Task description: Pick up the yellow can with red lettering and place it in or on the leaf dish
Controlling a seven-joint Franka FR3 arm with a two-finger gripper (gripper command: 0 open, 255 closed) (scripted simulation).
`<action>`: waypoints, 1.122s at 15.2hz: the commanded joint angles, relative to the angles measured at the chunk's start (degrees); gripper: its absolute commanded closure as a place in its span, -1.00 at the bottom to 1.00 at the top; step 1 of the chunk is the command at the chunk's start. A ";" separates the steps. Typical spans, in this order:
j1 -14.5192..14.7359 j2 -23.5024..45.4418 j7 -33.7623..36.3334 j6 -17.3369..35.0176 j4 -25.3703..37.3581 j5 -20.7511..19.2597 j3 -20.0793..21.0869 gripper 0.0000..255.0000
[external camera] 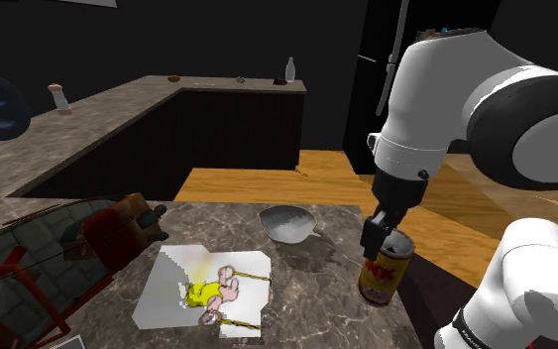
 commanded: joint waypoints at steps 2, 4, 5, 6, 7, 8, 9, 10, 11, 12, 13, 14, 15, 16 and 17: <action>-0.32 0.28 0.01 -2.24 2.51 -0.69 -0.73 1.00; -0.50 0.57 0.09 -3.61 4.17 -1.05 -1.10 1.00; -0.59 0.72 0.13 -4.29 5.00 -1.23 -1.28 1.00; -0.68 0.90 0.16 -4.96 5.85 -1.40 -1.45 1.00; -0.76 1.08 0.20 -5.64 6.70 -1.57 -1.61 1.00; -0.85 1.27 0.24 -6.31 7.56 -1.74 -1.77 1.00; -0.91 1.42 0.28 -6.79 8.19 -1.86 -1.89 1.00; -1.70 3.45 -0.36 -6.06 9.44 -2.54 -2.17 1.00; -2.46 5.50 -0.96 -5.38 10.75 -3.20 -2.41 1.00; -3.19 7.55 -1.50 -4.75 12.12 -3.86 -2.64 1.00; -3.90 9.62 -2.00 -4.18 13.56 -4.51 -2.85 1.00; -4.59 11.68 -2.47 -3.66 15.07 -5.15 -3.02 1.00; -5.25 13.76 -2.89 -3.21 16.64 -5.77 -3.17 1.00; -5.90 15.84 -3.28 -2.81 18.27 -6.39 -3.30 1.00; -6.50 17.93 -3.62 -2.48 19.97 -7.02 -3.42 1.00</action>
